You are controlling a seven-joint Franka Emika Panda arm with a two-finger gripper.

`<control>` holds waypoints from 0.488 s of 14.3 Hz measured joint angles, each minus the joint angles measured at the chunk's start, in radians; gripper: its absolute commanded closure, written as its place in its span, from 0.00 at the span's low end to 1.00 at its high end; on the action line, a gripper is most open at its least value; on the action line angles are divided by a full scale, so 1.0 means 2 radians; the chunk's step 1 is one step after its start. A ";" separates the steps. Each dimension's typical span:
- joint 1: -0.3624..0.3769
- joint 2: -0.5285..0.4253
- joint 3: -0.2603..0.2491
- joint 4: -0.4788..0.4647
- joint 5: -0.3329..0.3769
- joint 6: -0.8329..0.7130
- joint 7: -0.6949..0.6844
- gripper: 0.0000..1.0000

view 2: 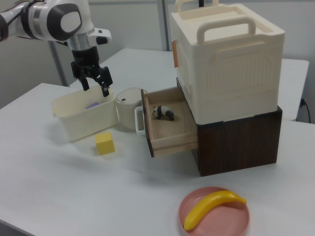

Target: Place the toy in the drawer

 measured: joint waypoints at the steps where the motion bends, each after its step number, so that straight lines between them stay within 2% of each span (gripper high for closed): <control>1: -0.003 0.000 0.000 0.000 0.000 0.000 -0.009 0.00; 7: -0.017 -0.002 -0.001 -0.001 0.000 -0.001 -0.023 0.00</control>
